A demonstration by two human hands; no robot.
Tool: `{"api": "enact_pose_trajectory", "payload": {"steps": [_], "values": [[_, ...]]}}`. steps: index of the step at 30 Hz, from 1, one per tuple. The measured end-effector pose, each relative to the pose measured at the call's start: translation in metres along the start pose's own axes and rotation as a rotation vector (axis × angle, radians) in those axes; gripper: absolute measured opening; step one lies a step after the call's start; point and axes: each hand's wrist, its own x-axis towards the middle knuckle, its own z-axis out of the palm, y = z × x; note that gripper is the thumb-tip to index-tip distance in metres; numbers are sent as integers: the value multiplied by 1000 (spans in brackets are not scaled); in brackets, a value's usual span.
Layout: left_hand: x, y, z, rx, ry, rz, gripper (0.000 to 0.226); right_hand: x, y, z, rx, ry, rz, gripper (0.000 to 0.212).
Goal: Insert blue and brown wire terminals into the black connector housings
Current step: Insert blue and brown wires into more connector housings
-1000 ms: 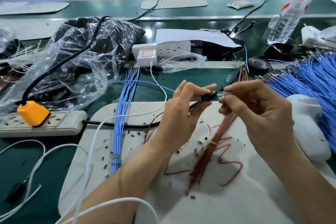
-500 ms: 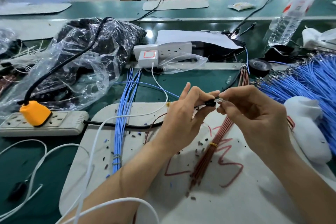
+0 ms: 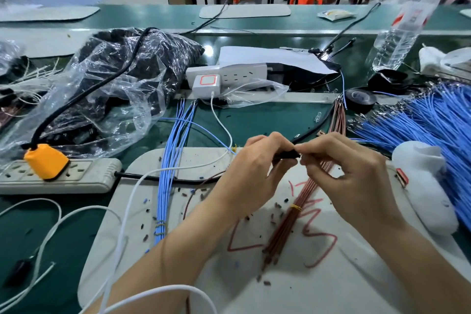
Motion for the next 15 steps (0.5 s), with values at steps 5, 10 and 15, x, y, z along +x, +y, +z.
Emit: {"api": "enact_pose_trajectory", "payload": {"steps": [5,10,15], "values": [[-1,-2,0,-31,-31,-44,12,7,-3,-4,540,-25,402,14],[1,-2,2,-62,-29,-42,15,11,0,-6,643,-11,511,16],[1,-3,0,-95,-81,-52,18,9,3,-5,649,-70,549,20]]}}
